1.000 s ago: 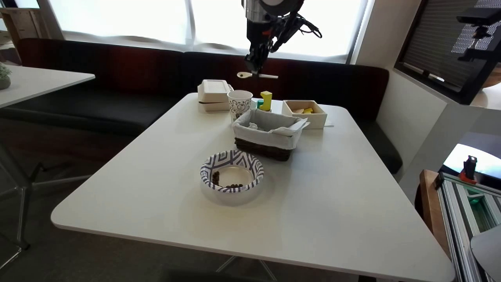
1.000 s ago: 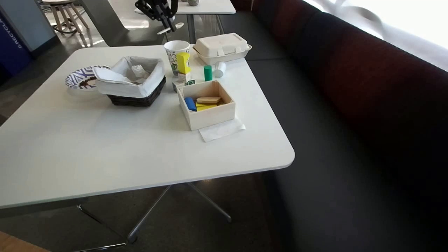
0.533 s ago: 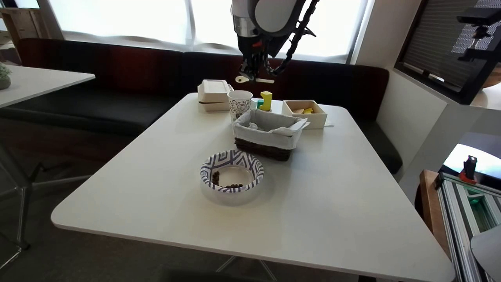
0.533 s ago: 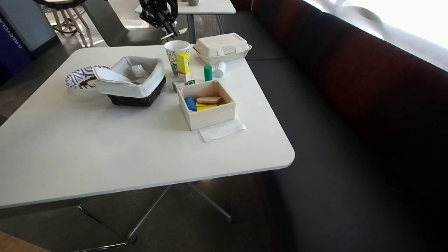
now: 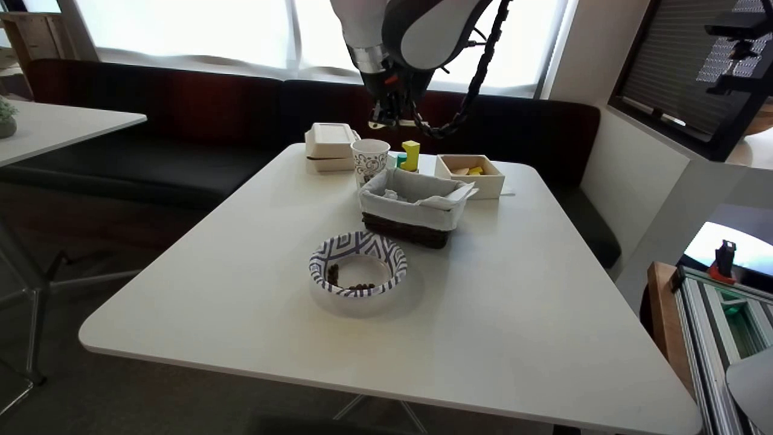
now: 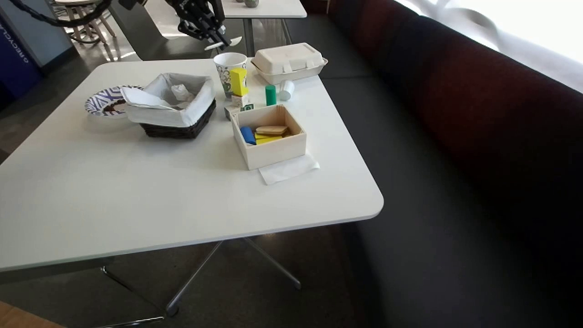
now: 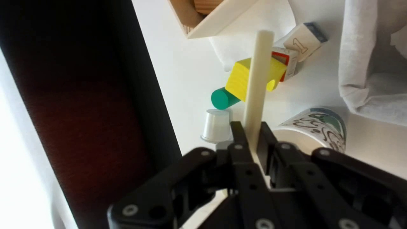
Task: Use the white spoon to take out some of the contents in the bowl and place them in the coffee cup.
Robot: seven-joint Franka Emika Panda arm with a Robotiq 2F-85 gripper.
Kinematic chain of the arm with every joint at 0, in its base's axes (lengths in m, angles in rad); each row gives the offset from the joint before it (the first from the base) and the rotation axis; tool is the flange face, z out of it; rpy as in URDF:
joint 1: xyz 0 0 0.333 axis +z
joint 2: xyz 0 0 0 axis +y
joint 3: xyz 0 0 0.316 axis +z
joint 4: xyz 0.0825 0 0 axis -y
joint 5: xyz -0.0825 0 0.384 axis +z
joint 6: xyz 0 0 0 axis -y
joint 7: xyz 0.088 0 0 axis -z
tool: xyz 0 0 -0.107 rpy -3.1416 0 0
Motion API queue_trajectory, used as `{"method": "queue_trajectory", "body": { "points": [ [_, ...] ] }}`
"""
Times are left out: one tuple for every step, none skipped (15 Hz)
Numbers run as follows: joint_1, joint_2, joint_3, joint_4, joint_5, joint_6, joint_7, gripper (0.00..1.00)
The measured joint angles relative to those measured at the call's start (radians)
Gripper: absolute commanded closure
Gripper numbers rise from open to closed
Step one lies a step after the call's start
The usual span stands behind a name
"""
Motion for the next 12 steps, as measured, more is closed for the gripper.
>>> {"method": "queue_trajectory", "body": {
  "points": [
    [0.008, 0.003, 0.002, 0.000, -0.038, -0.019, 0.032, 0.96],
    [0.014, 0.007, 0.006, 0.001, -0.072, -0.036, 0.061, 0.96],
    [0.019, 0.011, 0.013, 0.001, -0.104, -0.054, 0.089, 0.96],
    [0.023, 0.017, 0.021, 0.002, -0.133, -0.074, 0.115, 0.96],
    [0.026, 0.022, 0.031, 0.002, -0.158, -0.094, 0.136, 0.96],
    [0.030, 0.027, 0.041, 0.002, -0.185, -0.115, 0.160, 0.96],
    [0.036, 0.034, 0.049, 0.003, -0.219, -0.140, 0.189, 0.96],
    [0.042, 0.041, 0.057, 0.005, -0.250, -0.164, 0.217, 0.96],
    [0.045, 0.048, 0.067, 0.008, -0.280, -0.190, 0.243, 0.96],
    [0.047, 0.055, 0.077, 0.011, -0.305, -0.216, 0.267, 0.96],
    [0.048, 0.062, 0.088, 0.015, -0.326, -0.240, 0.287, 0.96],
    [0.048, 0.068, 0.097, 0.018, -0.345, -0.264, 0.304, 0.96]
  ]
}}
